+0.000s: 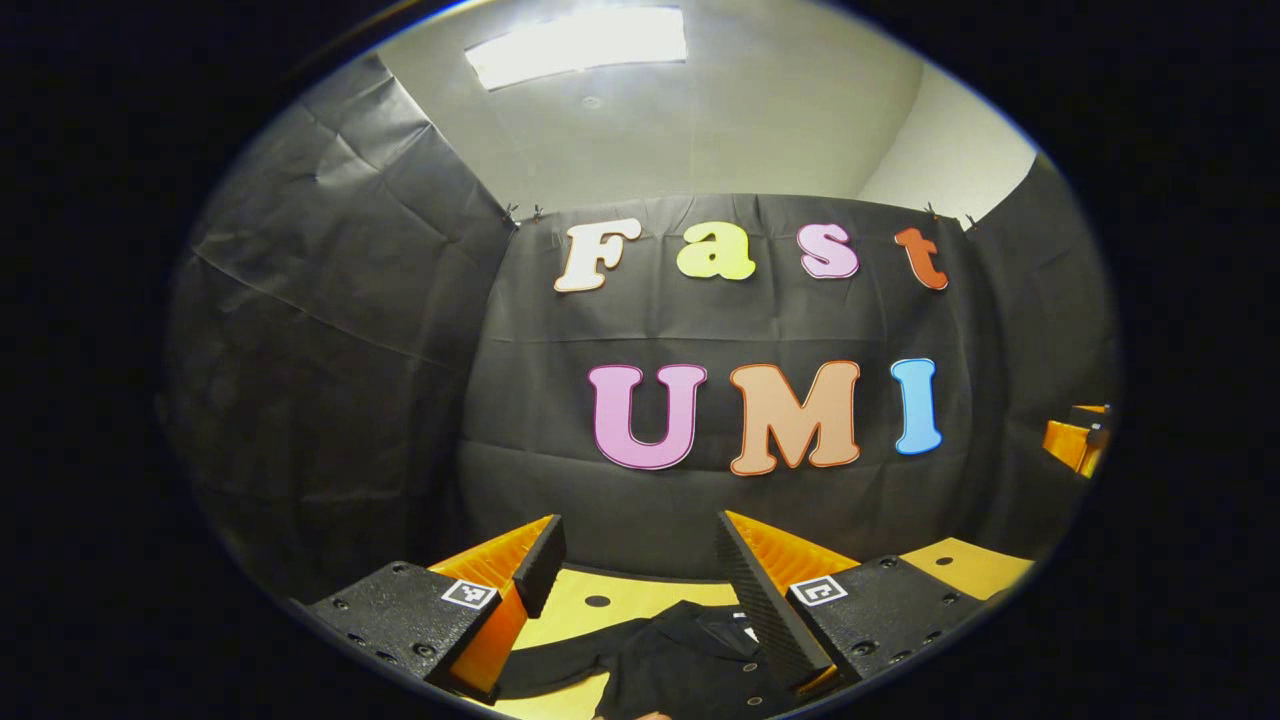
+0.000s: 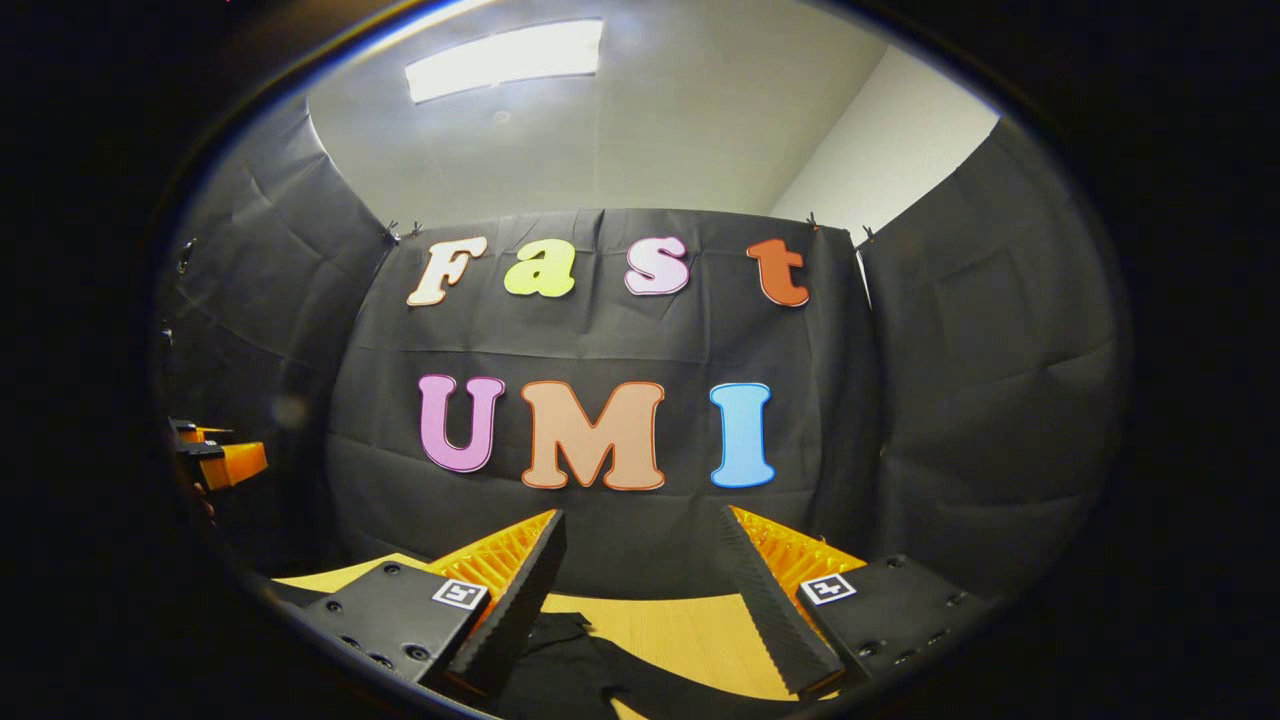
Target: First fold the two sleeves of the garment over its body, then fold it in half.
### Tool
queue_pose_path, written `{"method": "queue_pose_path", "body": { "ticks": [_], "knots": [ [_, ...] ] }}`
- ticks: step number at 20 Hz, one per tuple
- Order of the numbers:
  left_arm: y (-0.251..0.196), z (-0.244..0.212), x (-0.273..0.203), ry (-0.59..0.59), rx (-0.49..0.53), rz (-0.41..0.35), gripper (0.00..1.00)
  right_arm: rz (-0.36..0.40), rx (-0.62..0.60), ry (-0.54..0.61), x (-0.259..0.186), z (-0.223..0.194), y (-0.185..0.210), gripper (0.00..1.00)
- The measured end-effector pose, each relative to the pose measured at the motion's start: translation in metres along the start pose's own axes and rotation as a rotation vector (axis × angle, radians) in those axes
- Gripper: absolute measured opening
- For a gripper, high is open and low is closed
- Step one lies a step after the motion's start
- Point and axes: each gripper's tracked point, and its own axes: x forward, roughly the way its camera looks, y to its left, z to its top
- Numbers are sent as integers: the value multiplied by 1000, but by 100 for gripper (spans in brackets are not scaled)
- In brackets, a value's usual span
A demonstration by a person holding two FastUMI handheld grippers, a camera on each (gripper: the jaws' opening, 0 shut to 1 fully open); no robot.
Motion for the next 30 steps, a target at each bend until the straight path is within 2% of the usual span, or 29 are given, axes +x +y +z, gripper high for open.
{"method": "queue_pose_path", "body": {
  "ticks": [1,2,7,9,12,16,17,20,21,22,24,27,30],
  "knots": [
    [0,1,1,-6,5,1,93,-4,2,1,-1,-1,-1,97],
    [2,3,2,-10,9,3,93,-6,5,3,-1,-2,-1,94],
    [3,3,3,-17,21,6,93,-12,5,12,0,-7,0,94],
    [2,2,4,-13,25,7,90,-17,6,25,0,-12,-2,94],
    [2,0,2,-9,30,7,93,-23,1,33,2,-16,-4,97],
    [2,0,3,-12,29,7,90,-36,-11,42,5,-20,-12,97],
    [1,1,3,-13,30,4,93,-42,-12,43,5,-21,-16,97],
    [1,0,3,-12,37,-1,93,-79,-21,65,11,-27,-37,98],
    [0,1,3,-13,38,0,90,-98,-25,78,13,-31,-47,98],
    [0,1,3,-15,37,-1,93,-117,-28,91,15,-35,-57,98],
    [-1,2,4,-13,39,0,90,-152,-44,119,19,-45,-74,99],
    [-5,4,6,-11,46,-3,93,-201,-82,178,25,-71,-102,99],
    [-10,6,9,-17,60,-6,90,-241,-107,258,27,-108,-128,98]
  ]
}}
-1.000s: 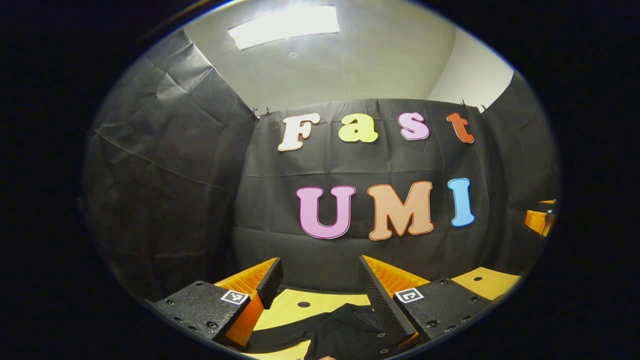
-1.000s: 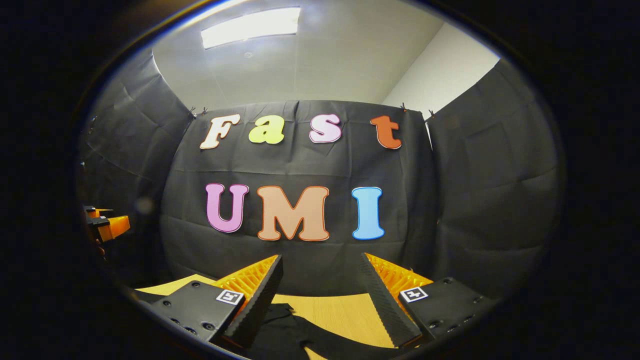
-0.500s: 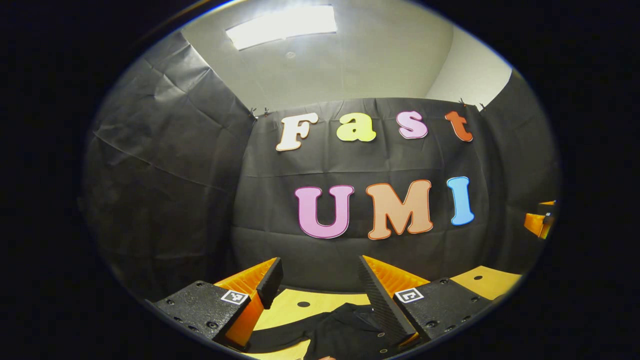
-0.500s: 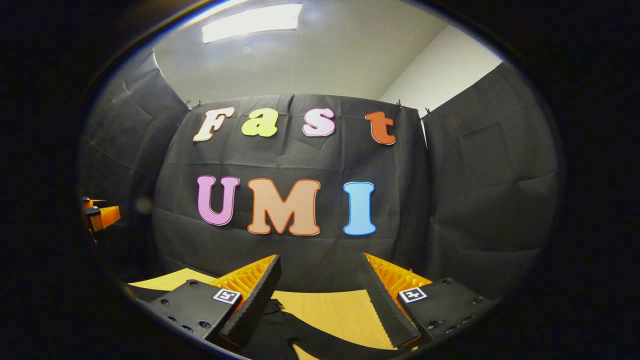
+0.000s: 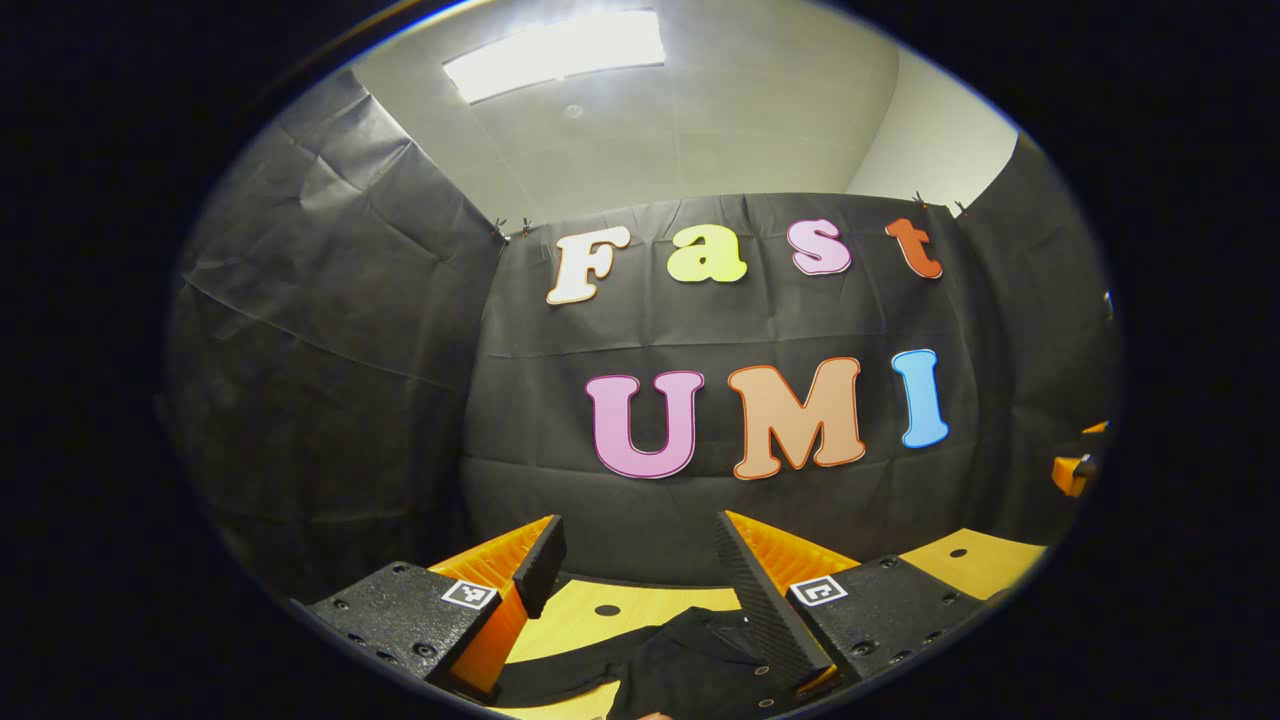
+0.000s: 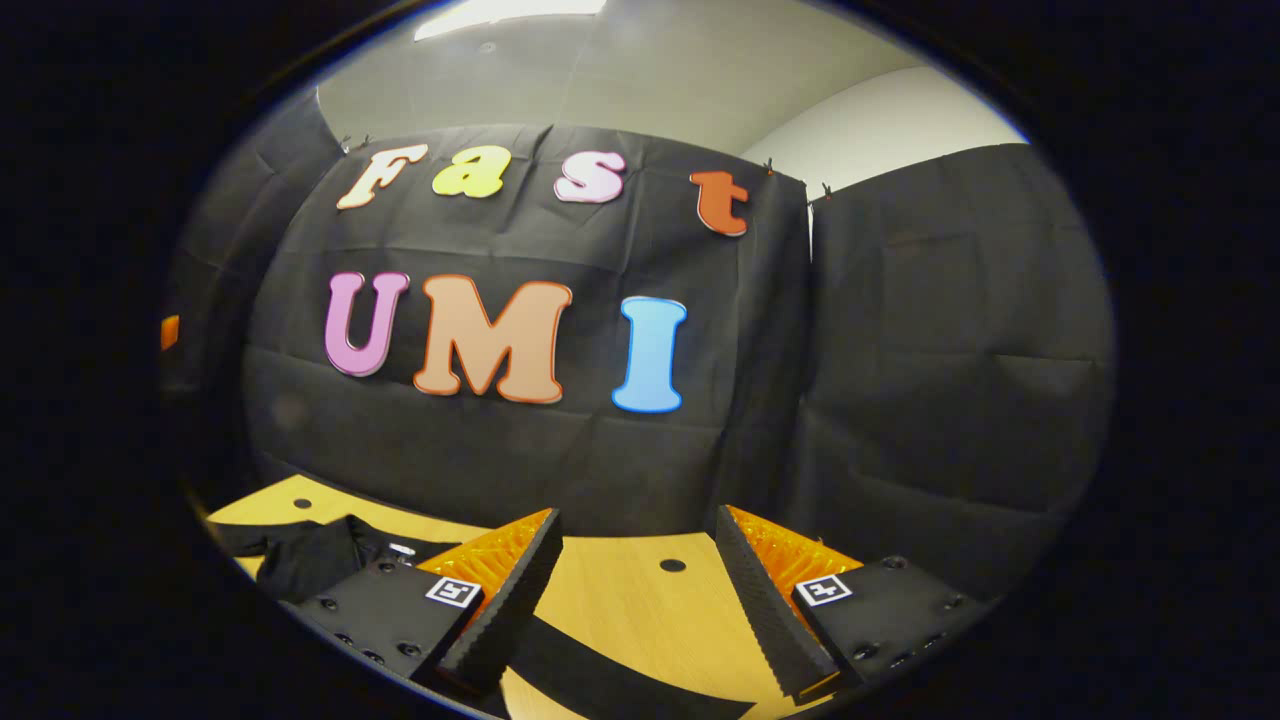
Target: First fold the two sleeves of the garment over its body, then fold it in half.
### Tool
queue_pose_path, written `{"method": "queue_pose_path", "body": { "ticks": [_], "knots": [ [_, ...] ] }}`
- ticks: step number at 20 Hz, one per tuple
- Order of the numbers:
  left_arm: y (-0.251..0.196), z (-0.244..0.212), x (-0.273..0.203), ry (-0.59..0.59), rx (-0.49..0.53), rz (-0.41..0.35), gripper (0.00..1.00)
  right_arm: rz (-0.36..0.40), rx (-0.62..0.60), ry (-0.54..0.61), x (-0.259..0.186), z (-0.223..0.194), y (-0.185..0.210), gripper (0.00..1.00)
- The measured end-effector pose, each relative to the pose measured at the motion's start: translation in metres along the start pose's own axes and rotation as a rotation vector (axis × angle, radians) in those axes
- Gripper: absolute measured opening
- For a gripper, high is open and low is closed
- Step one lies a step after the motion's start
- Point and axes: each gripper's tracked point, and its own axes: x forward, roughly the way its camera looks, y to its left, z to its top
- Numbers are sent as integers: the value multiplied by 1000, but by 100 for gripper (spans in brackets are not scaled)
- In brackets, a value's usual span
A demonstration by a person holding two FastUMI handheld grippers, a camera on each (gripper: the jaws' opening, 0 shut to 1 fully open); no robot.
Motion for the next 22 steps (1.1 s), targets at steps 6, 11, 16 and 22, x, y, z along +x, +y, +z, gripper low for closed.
{"method": "queue_pose_path", "body": {
  "ticks": [6,11,16,22],
  "knots": [
    [-7,4,2,3,26,-3,92,-42,-10,226,26,-105,-32,98],
    [-10,5,2,10,38,5,90,-94,-93,468,22,-216,-69,98],
    [-15,-1,-1,35,37,10,90,-96,-93,653,11,-279,-81,100],
    [-23,6,-5,22,62,7,92,-74,2,793,11,-323,-83,100]
  ]
}}
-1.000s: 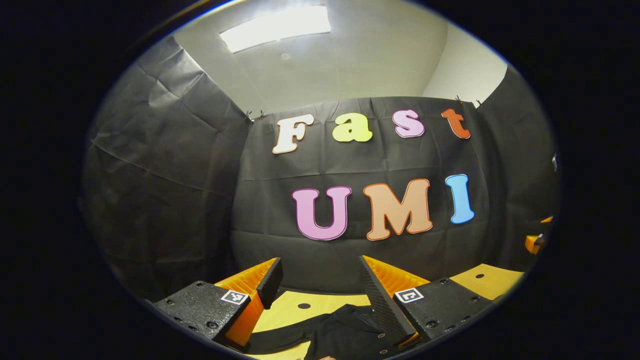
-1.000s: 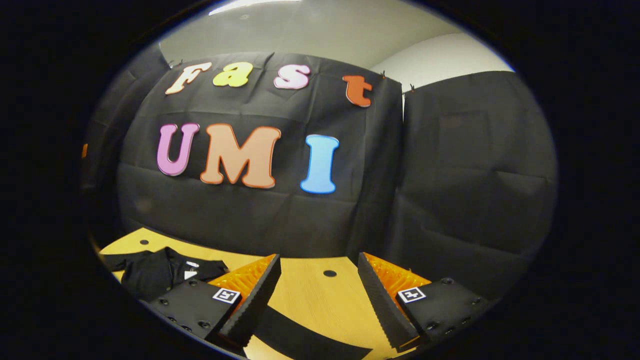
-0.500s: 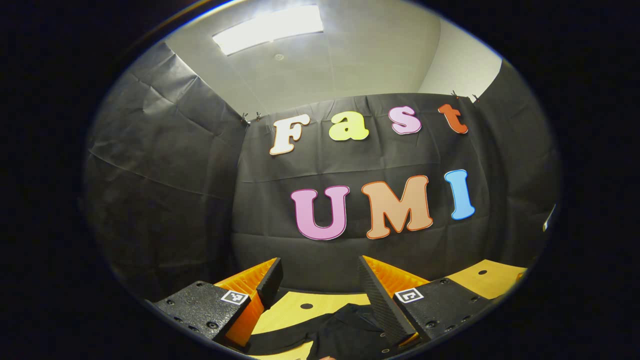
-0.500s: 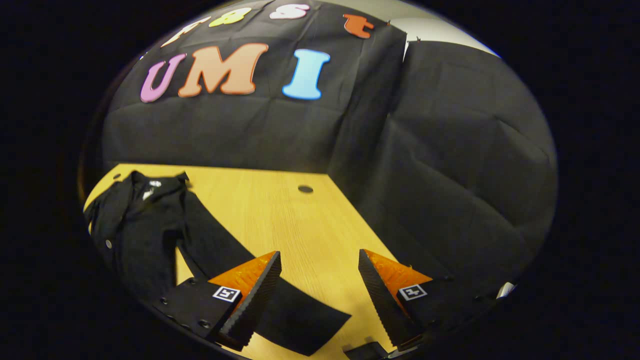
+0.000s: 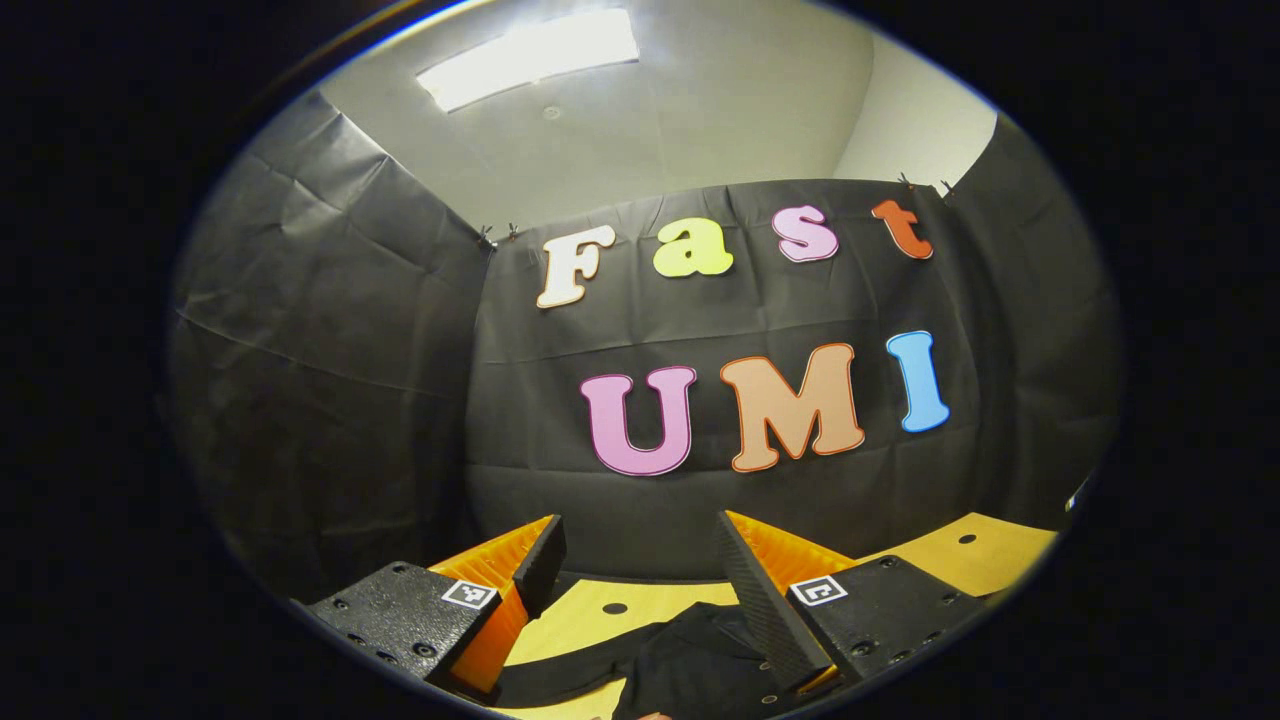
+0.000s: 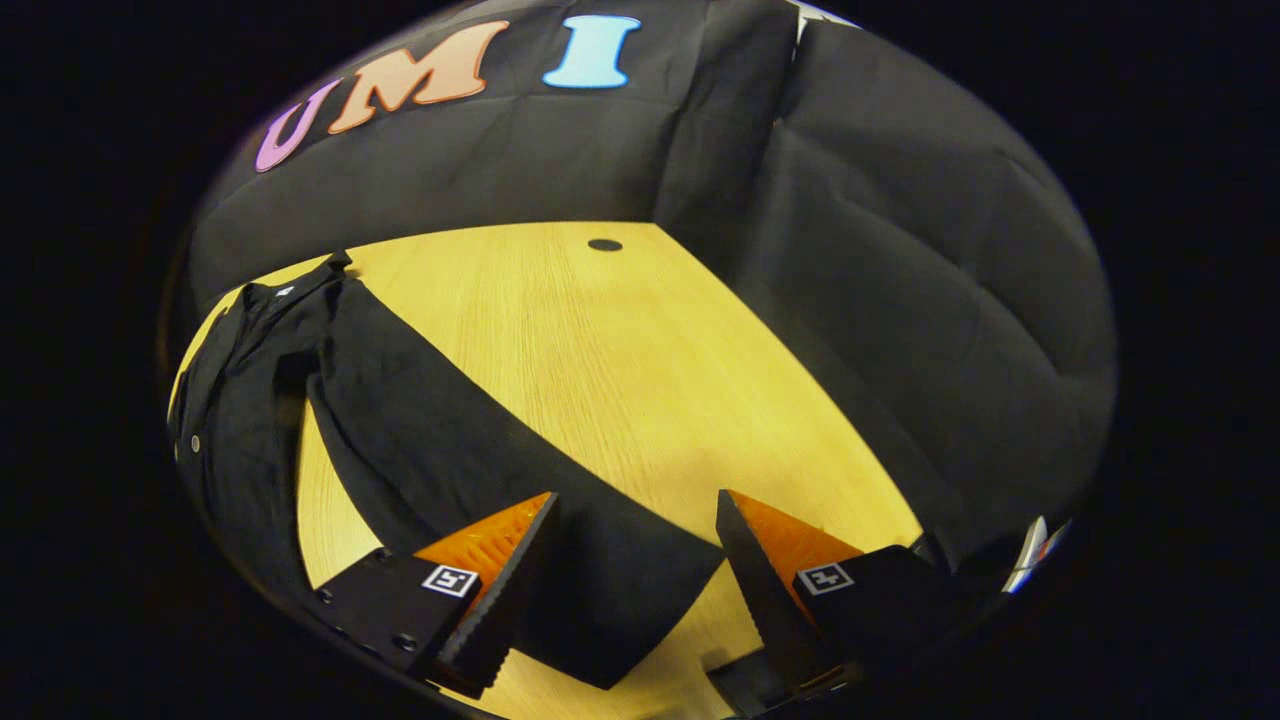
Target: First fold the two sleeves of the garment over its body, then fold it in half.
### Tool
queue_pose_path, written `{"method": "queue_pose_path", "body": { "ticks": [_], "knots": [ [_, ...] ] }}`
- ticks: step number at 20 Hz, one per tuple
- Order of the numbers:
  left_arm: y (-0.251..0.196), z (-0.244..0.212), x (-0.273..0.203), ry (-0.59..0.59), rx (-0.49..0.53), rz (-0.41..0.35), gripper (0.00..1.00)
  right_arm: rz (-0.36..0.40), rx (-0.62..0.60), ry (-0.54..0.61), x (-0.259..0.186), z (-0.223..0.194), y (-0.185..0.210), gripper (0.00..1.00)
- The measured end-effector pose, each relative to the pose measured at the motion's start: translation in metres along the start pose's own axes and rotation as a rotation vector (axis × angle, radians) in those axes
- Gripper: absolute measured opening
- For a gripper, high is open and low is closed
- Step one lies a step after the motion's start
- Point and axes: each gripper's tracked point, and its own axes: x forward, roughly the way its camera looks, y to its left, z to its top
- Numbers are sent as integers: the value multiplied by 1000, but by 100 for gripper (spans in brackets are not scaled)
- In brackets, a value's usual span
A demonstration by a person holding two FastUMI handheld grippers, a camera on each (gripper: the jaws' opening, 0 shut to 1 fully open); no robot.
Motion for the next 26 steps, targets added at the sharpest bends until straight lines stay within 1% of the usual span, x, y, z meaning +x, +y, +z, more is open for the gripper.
{"method": "queue_pose_path", "body": {
  "ticks": [2,3,4,5,6,7,8,9,11,12,13,14,15,16,17,18,20,21,22,23,26],
  "knots": [
    [0,1,-2,-2,5,4,90,6,28,46,10,-14,2,100],
    [0,1,-2,-2,5,6,90,23,30,84,9,-21,3,100],
    [-1,2,-3,-2,4,8,90,28,63,67,10,-18,4,100],
    [-2,2,-3,0,2,8,93,35,93,75,10,-19,5,100],
    [-4,0,-3,4,0,8,93,52,116,92,9,-24,4,98],
    [-4,0,-4,7,-3,8,90,65,137,95,8,-24,5,98],
    [-5,-1,-4,8,-7,8,90,74,146,83,11,-24,7,98],
    [-7,0,-5,8,-11,6,90,87,126,84,11,-22,10,95],
    [-8,1,-4,7,-12,7,90,121,72,74,7,-15,27,81],
    [-6,1,-6,6,-11,10,90,132,51,58,7,-17,34,58],
    [-5,1,-7,4,-12,12,92,115,25,43,9,-17,37,34],
    [-5,1,-8,3,-14,16,90,91,-13,25,7,-19,34,11],
    [-3,2,-9,3,-13,19,90,72,-49,26,9,-21,33,10],
    [0,1,-10,3,-12,25,90,62,-83,30,6,-21,34,3],
    [3,2,-10,0,-11,33,90,67,-98,39,5,-21,35,4],
    [8,3,-10,-3,-9,41,90,94,-83,45,2,-18,42,3],
    [16,2,-12,-8,2,57,90,157,-10,30,-7,-5,61,3],
    [20,3,-12,-11,4,63,93,192,16,13,-16,5,69,3],
    [23,4,-13,-14,3,69,90,219,35,-27,-23,20,77,3],
    [25,3,-13,-13,0,71,92,246,37,-50,-32,34,85,2],
    [34,-2,-16,-8,-18,81,93,329,29,-125,-62,77,114,3]
  ]
}}
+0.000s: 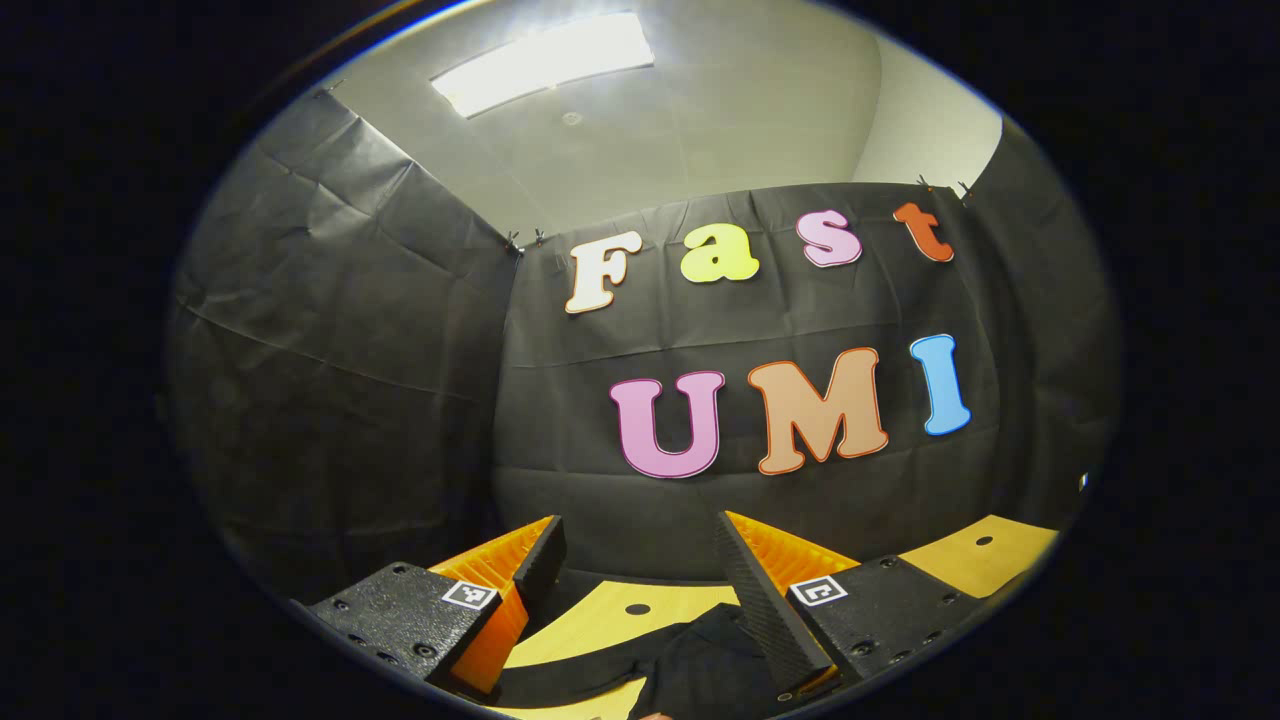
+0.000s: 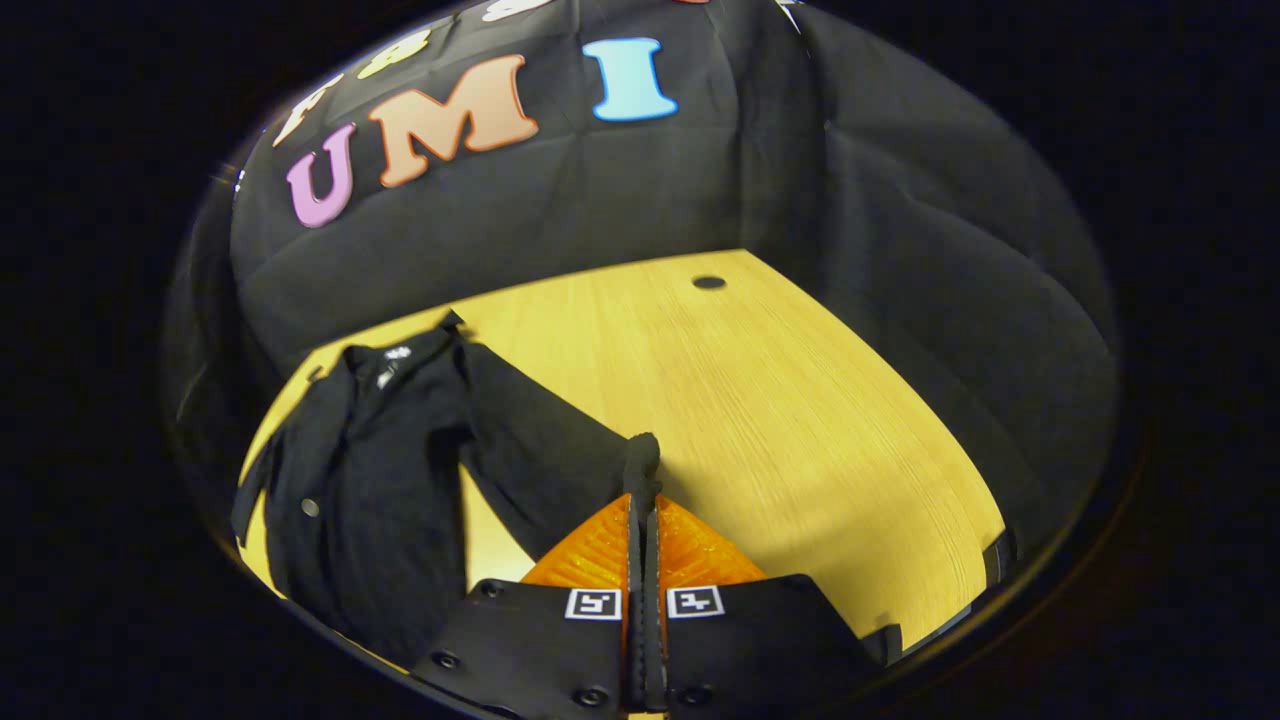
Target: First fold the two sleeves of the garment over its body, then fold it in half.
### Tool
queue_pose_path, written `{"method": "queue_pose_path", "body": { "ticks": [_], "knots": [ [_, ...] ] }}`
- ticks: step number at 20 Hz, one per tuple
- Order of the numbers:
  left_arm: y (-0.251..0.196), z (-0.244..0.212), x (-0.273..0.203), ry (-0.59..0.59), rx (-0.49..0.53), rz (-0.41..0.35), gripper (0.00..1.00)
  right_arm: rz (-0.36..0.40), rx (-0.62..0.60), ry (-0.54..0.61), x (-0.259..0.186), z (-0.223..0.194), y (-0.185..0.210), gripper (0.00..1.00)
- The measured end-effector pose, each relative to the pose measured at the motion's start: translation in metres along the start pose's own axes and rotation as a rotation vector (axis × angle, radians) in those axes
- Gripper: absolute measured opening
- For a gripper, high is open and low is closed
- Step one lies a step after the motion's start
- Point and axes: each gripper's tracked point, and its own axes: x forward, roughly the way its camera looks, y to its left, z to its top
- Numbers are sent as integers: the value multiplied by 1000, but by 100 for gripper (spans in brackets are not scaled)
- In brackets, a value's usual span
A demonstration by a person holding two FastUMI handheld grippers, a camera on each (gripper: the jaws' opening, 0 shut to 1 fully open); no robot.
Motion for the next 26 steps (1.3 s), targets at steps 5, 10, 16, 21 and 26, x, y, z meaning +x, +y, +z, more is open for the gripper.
{"method": "queue_pose_path", "body": {
  "ticks": [5,10,16,21,26],
  "knots": [
    [29,-8,-6,12,-12,38,92,115,-65,-80,-12,61,77,2],
    [63,-14,-11,21,-13,83,90,208,-109,-121,-13,92,150,2],
    [107,-31,-17,59,-27,142,93,295,-220,-146,-11,109,239,2],
    [148,-43,-23,80,-15,186,93,355,-314,-145,0,107,318,2],
    [186,-52,-29,94,-5,226,93,385,-401,-109,26,90,384,2]
  ]
}}
